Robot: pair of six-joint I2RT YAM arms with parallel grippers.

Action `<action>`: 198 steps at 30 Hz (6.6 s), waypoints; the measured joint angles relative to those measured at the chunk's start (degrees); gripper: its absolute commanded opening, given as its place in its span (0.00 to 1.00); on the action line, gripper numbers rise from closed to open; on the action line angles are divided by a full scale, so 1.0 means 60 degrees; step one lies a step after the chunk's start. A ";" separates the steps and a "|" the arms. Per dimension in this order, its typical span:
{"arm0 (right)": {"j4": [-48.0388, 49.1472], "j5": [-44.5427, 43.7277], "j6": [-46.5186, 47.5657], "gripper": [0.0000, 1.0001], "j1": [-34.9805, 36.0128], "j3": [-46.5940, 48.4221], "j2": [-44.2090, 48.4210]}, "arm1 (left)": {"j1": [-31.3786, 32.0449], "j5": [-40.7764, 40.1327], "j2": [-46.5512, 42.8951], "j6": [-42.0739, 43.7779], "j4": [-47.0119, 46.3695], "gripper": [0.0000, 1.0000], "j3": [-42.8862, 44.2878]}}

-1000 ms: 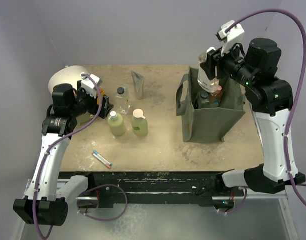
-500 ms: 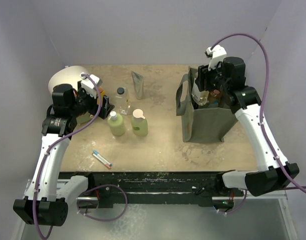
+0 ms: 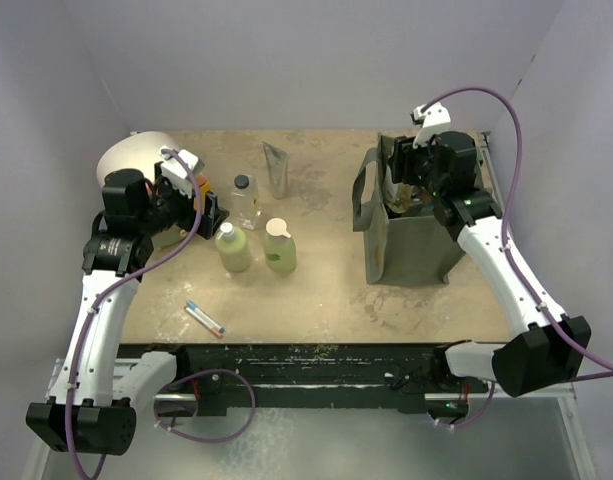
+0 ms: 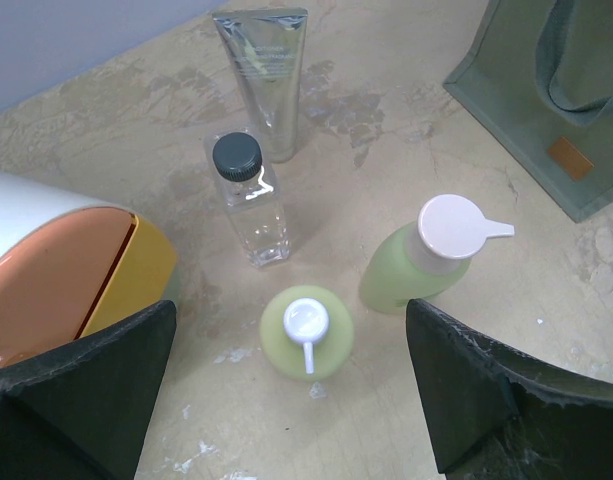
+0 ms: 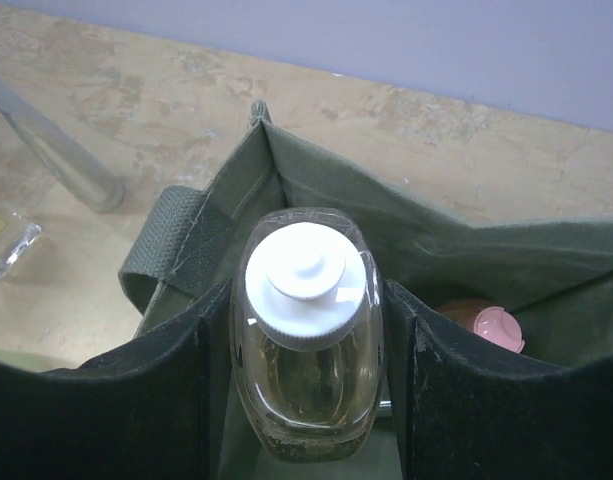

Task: Place the personal care products into the canvas bag
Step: Place the care product in the canvas bag.

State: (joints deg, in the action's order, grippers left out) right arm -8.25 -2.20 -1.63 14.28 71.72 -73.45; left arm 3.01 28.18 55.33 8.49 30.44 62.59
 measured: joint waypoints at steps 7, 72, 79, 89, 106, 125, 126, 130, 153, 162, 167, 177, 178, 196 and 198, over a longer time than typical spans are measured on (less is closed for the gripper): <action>0.0120 0.0033 -0.0069 0.00 0.0000 -0.0135 -0.0015 | 0.0000 0.0026 -0.0047 0.0000 0.0000 0.99 0.0000; 0.1311 0.0448 -0.0335 0.04 -0.0018 -0.0980 -0.1512 | 0.0000 0.0521 -0.0087 0.0015 0.0004 0.99 -0.0004; 0.1472 0.0503 -0.0331 0.06 -0.0018 -0.1333 -0.1665 | 0.0000 0.0528 -0.0044 0.0029 0.0004 0.99 -0.0004; 0.1577 0.0667 -0.0404 0.09 -0.0036 -0.1406 -0.1949 | 0.0433 0.0481 0.0466 0.0040 0.0015 0.99 0.0007; 0.2492 0.0820 -0.0375 0.15 -0.0069 -0.1570 -0.2328 | 0.0630 0.0488 0.0346 0.0018 0.0000 0.99 0.0022; 0.2495 0.1322 -0.0058 0.10 -0.0091 -0.1548 -0.2404 | 0.3180 0.0787 0.2801 0.0503 -0.0718 0.99 0.1796; 0.2452 0.1366 -0.0026 0.09 -0.0091 -0.1534 -0.2404 | 0.3446 0.0860 0.3191 0.0514 -0.0856 0.99 0.2069; 0.2346 0.1497 0.0113 0.09 -0.0091 -0.1508 -0.2404 | 0.4222 0.1096 0.4874 0.0466 -0.1355 0.99 0.3300; 0.2353 0.1566 0.0044 0.09 -0.0098 -0.1508 -0.2404 | 0.5096 0.2495 1.0739 0.0011 -0.2295 0.00 0.8306; 0.2397 0.1508 -0.0080 0.04 -0.0098 -0.1508 -0.2404 | 0.5096 0.2204 1.0061 0.0018 -0.1974 0.00 0.8353; 0.2412 0.1515 -0.0142 0.03 -0.0095 -0.1508 -0.2404 | 0.5118 0.1843 0.9792 0.0018 -0.1523 0.00 0.8721; 0.2532 0.1559 -0.0211 0.07 -0.0066 -0.1530 -0.2404 | 0.5202 0.1439 0.9799 0.0000 -0.0605 0.00 0.9373; 0.2550 0.1559 -0.0215 0.10 -0.0058 -0.1537 -0.2404 | 0.5206 0.1435 0.9799 0.0000 -0.0586 0.00 0.9377; 0.2401 0.1614 -0.0197 0.52 -0.0051 -0.1279 -0.2681 | 0.5209 0.1417 0.9464 0.0018 -0.1089 0.09 0.8047; 0.2310 0.1610 -0.0189 0.53 -0.0051 -0.1206 -0.2714 | 0.5209 0.1417 0.9409 0.0015 -0.1147 0.09 0.8011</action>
State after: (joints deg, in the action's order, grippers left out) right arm 5.61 7.46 -2.76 13.98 64.49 -89.73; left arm 34.26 36.69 111.79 8.58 23.55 110.65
